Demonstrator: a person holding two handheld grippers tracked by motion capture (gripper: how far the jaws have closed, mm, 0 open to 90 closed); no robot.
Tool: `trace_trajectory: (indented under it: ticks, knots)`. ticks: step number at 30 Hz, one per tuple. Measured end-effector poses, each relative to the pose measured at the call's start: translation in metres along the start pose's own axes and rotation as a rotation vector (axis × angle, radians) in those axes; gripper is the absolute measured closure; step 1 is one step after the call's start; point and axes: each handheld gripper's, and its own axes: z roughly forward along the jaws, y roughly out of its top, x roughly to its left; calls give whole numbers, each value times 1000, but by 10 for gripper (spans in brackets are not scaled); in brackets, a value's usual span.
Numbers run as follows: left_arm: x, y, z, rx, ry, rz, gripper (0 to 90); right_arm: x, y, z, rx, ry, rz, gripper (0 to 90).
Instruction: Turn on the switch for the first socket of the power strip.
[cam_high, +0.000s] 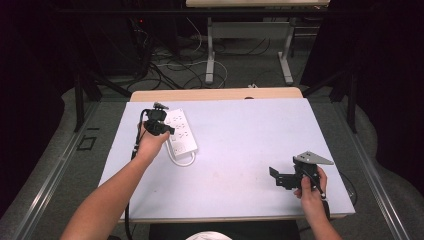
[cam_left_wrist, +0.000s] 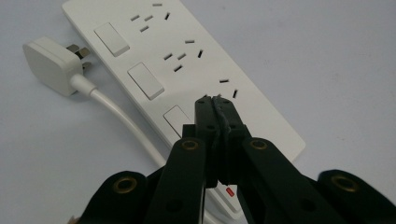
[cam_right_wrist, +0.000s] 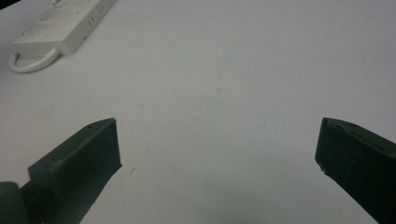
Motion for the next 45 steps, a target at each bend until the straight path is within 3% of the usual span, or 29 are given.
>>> trace_trajectory:
  ticks: [17, 45]
  knots:
    - [5, -1, 15, 65, 18, -75, 900, 0, 0, 1, -2, -6, -6, 0]
    - [5, -1, 28, 90, 23, -66, 889, 0, -1, 2, 7, 7, -8, 0]
